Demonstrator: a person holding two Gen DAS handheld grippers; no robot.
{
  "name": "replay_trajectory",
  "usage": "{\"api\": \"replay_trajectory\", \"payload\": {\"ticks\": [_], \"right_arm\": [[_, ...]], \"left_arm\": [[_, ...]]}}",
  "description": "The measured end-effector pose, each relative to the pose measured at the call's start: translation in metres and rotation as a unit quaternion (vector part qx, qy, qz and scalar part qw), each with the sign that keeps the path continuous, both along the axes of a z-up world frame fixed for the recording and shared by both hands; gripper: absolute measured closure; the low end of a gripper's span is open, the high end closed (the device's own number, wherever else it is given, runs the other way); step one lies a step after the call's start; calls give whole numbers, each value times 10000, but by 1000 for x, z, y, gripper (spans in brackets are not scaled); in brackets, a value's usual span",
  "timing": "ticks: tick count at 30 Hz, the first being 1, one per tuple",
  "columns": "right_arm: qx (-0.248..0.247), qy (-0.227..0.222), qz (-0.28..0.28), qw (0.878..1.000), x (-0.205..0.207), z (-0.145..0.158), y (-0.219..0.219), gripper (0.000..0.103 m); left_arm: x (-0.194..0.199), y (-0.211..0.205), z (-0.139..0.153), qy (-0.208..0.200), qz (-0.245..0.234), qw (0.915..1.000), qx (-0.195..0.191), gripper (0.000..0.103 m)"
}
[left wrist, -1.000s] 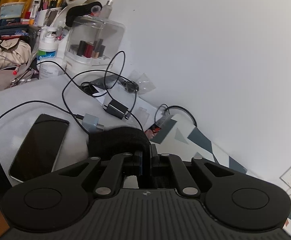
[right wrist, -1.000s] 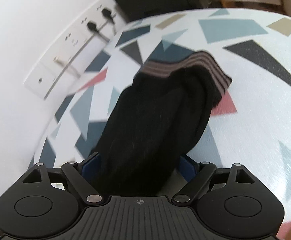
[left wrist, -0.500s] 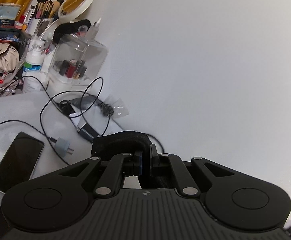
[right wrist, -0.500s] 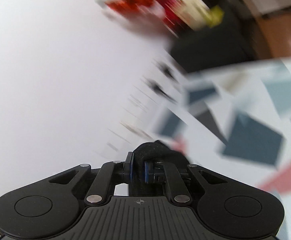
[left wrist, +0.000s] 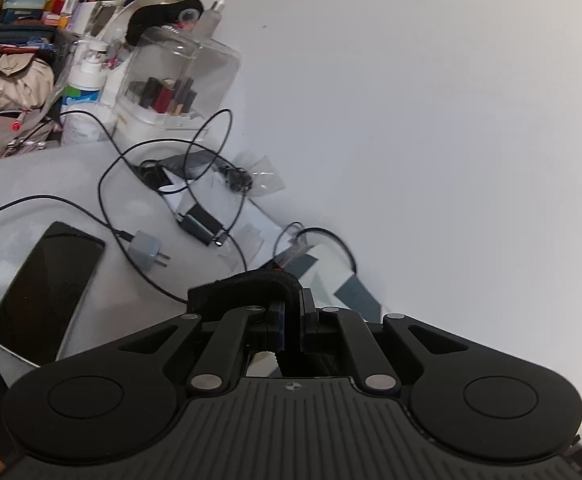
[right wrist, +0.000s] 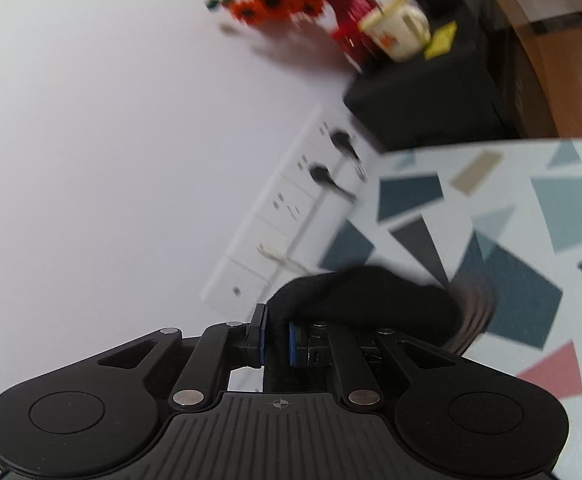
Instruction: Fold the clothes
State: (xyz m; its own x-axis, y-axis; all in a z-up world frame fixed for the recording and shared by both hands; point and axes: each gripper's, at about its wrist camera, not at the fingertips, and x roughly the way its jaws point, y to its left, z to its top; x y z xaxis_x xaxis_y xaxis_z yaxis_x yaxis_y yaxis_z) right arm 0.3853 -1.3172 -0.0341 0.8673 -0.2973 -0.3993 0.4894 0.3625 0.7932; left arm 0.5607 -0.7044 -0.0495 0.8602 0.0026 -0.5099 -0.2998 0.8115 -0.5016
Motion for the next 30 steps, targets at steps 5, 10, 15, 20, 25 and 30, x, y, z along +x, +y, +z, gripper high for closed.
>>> {"api": "replay_trajectory", "payload": {"ticks": [5,10,15,20,25,30], "right_arm": [[-190,-124,34,9997,-1,-9,8,94],[205,464,268,9984,-6,-50,15,89],[1373,1021,317,9847,-22,-113,26,71],[2018,951,-25,9748,-40,-141,26,66],[2090,902,-573,9721,-43,-146,8,56],[2644,627,-1205,9548,-49,-164,-13,56]], "left_arm": [[-2,5,-3,119,50,9997,225,96],[-8,11,-14,336,207,9985,391,96],[-8,20,-28,614,511,9955,509,96],[-6,14,-33,698,493,9944,615,96],[-4,4,-36,739,454,9941,656,96],[-2,-5,-35,749,404,9939,696,96]]}}
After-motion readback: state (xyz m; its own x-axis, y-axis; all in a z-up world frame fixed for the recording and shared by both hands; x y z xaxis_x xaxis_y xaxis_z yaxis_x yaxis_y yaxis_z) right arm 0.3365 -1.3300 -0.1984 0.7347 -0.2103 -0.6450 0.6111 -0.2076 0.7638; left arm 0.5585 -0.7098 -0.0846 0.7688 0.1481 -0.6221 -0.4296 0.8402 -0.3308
